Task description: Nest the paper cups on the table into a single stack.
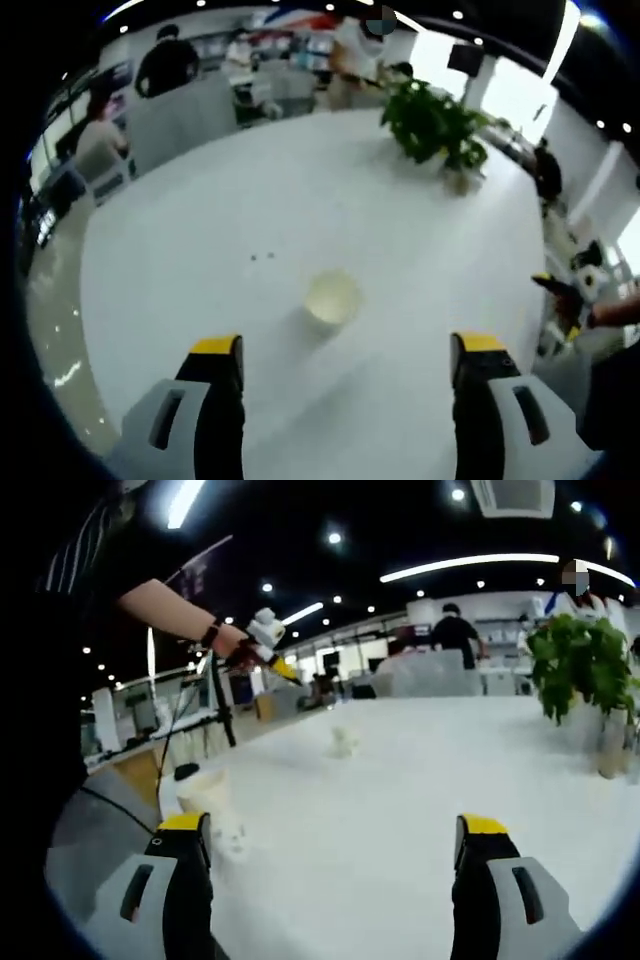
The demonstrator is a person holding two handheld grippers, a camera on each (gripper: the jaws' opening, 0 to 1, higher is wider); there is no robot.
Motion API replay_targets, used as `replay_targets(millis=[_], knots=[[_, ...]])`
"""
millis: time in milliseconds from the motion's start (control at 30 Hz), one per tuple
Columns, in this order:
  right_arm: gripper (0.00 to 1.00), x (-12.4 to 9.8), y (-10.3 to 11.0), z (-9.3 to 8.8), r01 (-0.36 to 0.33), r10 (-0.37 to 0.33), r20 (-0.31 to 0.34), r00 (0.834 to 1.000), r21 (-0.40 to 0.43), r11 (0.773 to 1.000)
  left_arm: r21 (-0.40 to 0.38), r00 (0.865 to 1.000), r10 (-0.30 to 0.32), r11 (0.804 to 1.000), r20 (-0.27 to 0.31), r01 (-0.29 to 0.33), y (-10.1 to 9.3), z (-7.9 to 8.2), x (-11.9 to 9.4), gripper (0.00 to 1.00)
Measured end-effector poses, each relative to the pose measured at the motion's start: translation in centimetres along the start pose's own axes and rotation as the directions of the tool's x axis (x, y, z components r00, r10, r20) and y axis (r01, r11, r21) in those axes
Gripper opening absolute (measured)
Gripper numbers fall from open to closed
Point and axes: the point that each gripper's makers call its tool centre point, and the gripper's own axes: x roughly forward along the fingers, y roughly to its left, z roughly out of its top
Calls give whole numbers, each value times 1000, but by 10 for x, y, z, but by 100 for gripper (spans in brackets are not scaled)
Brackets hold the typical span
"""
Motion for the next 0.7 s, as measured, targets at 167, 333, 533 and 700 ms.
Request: replay_targets(millis=[167,333,533,700], knots=[[99,2,1,0,-12,12,0,1000,5,1000,6,1000,-13,1000,-21,13,2,2,11,83],[99,4,0,-4,-7,7,-3,1000,20,1000,11,999,-30,999,-36,30,3,1,25,82],[99,6,4,-4,-11,11,0,1000,31,999,15,998,-44,999,-52,45,6,0,39,82],[99,8,5,-8,-7,8,-5,1000,48,999,5,998,-41,999,-53,42,13,3,52,81]])
